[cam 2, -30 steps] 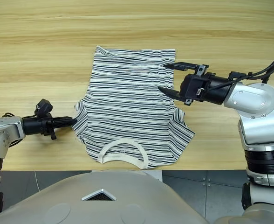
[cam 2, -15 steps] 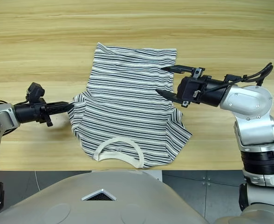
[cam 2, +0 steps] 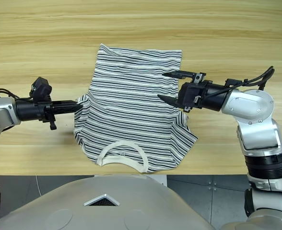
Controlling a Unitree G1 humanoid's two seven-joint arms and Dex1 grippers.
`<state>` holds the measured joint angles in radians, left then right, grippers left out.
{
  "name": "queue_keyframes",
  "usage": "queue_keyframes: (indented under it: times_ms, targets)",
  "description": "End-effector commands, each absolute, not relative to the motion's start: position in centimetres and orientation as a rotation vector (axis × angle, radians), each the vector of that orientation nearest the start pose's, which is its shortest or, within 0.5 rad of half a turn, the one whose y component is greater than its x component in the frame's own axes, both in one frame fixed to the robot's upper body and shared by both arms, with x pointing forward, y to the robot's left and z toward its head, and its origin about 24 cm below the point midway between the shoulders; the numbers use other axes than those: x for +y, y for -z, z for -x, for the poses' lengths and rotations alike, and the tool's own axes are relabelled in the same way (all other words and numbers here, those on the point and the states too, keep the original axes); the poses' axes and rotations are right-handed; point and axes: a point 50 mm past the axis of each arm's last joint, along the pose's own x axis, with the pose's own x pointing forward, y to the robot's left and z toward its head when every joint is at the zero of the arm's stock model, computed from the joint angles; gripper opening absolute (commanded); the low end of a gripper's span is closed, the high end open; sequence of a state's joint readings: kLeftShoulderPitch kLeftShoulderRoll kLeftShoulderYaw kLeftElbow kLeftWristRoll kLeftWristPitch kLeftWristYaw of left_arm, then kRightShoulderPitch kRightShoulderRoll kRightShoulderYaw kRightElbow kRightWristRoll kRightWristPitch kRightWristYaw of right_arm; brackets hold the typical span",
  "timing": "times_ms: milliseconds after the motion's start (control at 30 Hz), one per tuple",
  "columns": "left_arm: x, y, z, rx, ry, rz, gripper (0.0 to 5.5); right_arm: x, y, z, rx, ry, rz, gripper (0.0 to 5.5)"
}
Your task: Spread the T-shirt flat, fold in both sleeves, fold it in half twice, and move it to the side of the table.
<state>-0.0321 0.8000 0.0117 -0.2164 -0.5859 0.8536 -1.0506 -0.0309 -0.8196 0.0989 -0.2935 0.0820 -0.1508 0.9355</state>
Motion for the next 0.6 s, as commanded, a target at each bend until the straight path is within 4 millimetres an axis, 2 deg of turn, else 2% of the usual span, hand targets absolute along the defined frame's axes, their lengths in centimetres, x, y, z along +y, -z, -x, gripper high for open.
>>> queue_keyframes:
  times_ms: [33,267,500,600]
  targets:
    - [21.6,-9.1,-21.9,0.692,1.06,0.069,0.15,-18.6,-12.6,-22.4,-0.068,-1.159,0.873,2.76]
    - [19.7,-8.6,-21.6,0.721,1.123,0.045,0.15,-18.4,-12.5,-22.3,-0.071,-1.164,0.871,2.76]
    - [18.8,-8.9,-21.7,0.714,1.15,0.041,0.15,-18.4,-12.3,-22.2,-0.069,-1.166,0.869,2.76]
    - [17.5,-8.2,-21.5,0.726,1.182,0.039,0.15,-18.4,-12.2,-22.2,-0.071,-1.167,0.868,2.76]
